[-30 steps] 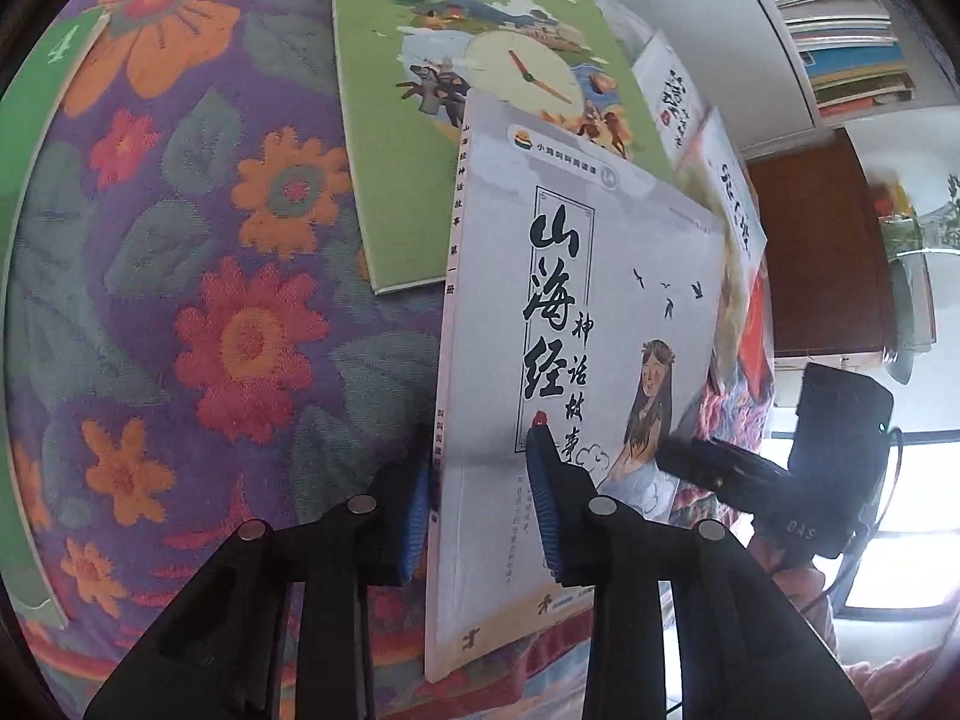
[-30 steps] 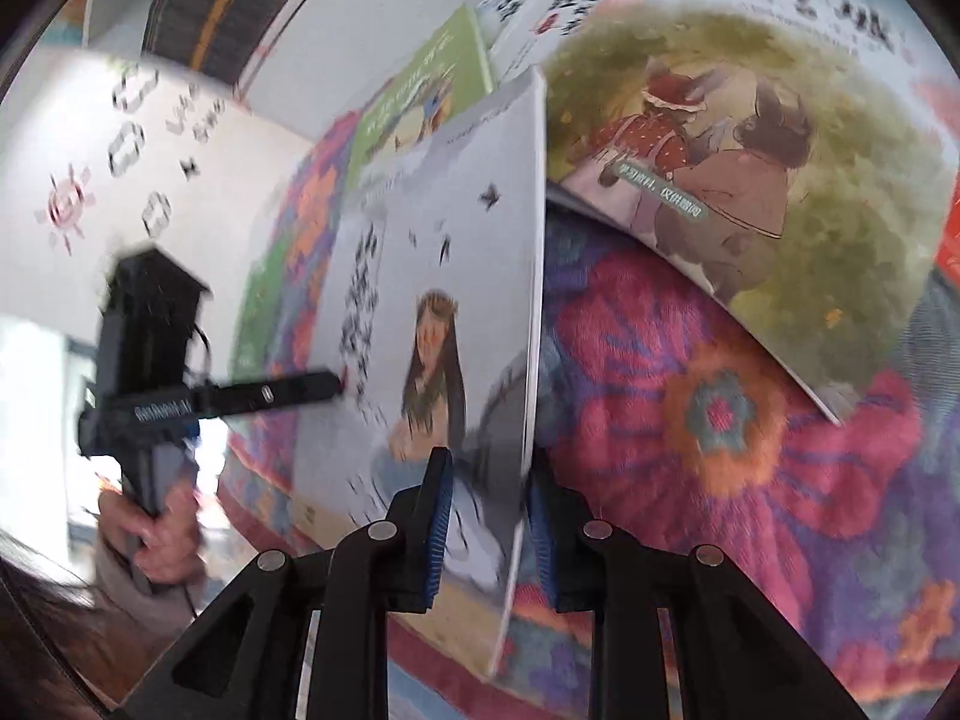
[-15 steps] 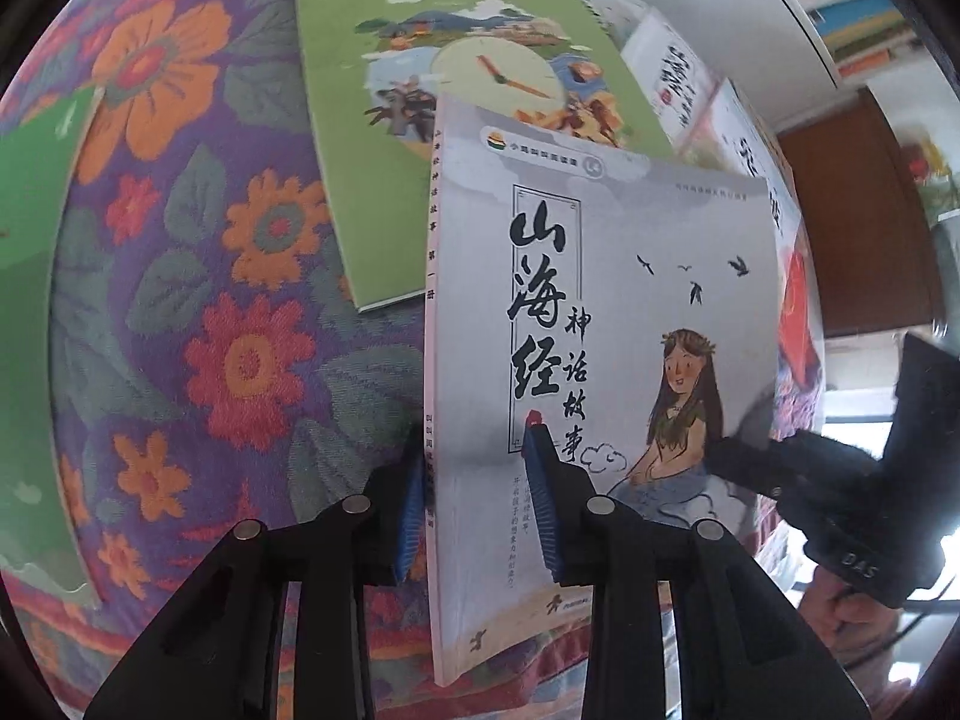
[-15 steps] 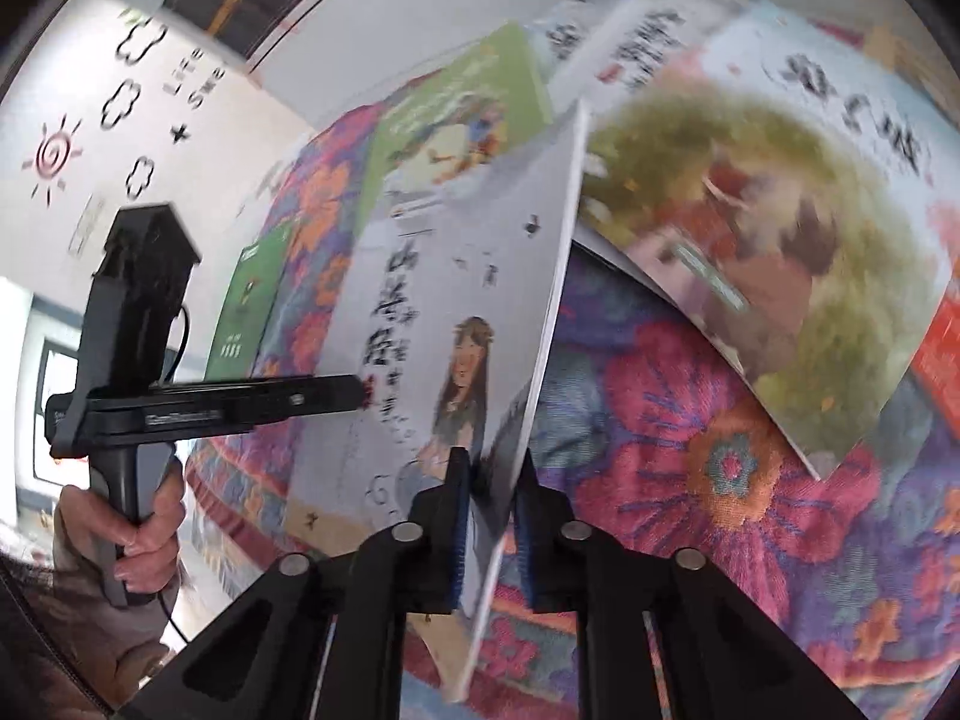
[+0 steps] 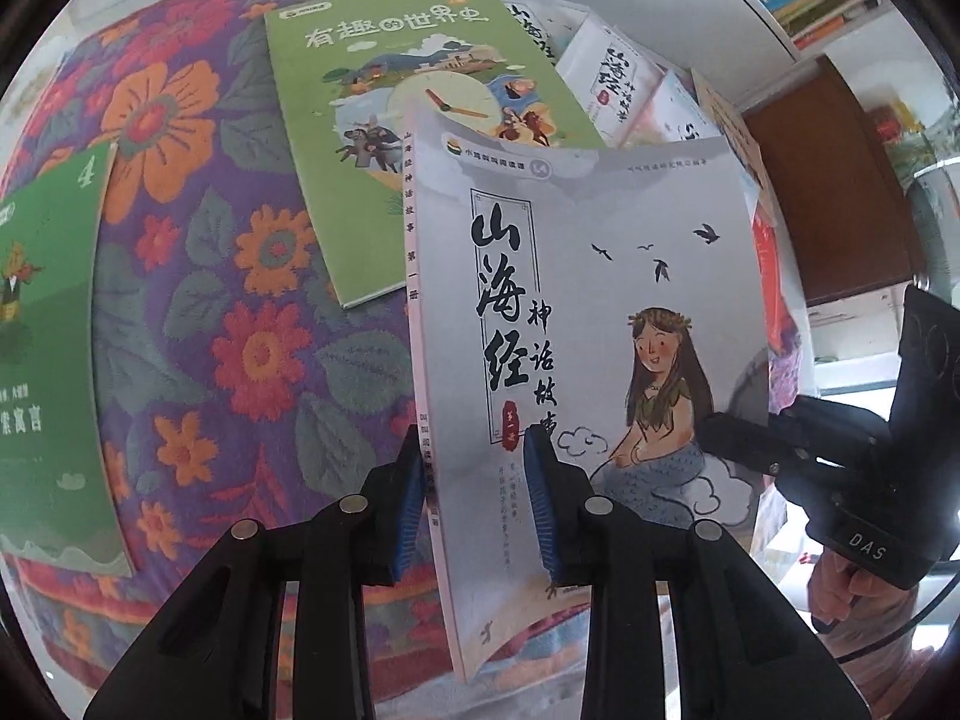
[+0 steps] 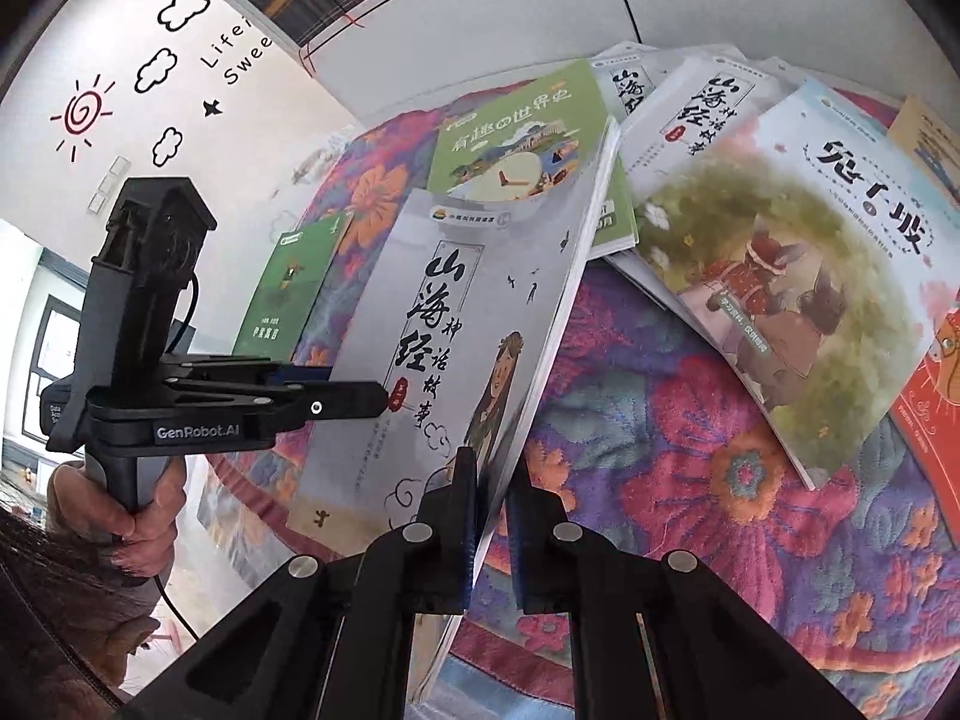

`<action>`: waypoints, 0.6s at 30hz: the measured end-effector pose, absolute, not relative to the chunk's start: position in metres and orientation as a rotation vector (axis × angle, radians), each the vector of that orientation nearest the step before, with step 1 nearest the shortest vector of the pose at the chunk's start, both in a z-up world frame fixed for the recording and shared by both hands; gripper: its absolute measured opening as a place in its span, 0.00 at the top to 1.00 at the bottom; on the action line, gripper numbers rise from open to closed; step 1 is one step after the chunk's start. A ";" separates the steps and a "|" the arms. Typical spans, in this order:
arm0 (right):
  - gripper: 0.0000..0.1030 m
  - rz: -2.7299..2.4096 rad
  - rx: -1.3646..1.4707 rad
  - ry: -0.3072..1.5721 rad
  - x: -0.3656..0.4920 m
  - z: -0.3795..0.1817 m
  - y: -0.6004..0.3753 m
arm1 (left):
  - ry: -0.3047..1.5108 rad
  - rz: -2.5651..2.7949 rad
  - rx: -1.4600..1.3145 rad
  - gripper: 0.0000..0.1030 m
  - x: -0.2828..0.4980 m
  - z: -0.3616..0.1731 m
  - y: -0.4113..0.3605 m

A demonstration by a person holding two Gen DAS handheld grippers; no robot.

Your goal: Organize books

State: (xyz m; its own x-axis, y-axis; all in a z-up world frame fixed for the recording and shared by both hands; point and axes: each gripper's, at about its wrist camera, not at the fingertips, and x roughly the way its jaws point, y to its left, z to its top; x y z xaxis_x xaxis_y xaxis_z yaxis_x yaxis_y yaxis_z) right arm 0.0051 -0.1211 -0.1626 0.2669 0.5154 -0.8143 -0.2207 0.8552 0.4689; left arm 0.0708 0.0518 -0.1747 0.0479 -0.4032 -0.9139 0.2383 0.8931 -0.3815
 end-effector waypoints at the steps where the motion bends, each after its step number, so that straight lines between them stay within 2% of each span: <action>1: 0.92 0.508 0.290 1.205 0.005 -0.162 -0.120 | 1.439 -0.487 -0.139 0.73 0.071 -0.174 0.053; 18: 0.92 0.531 0.305 1.189 0.026 -0.135 -0.068 | 1.353 -0.459 -0.139 0.73 0.081 -0.142 0.109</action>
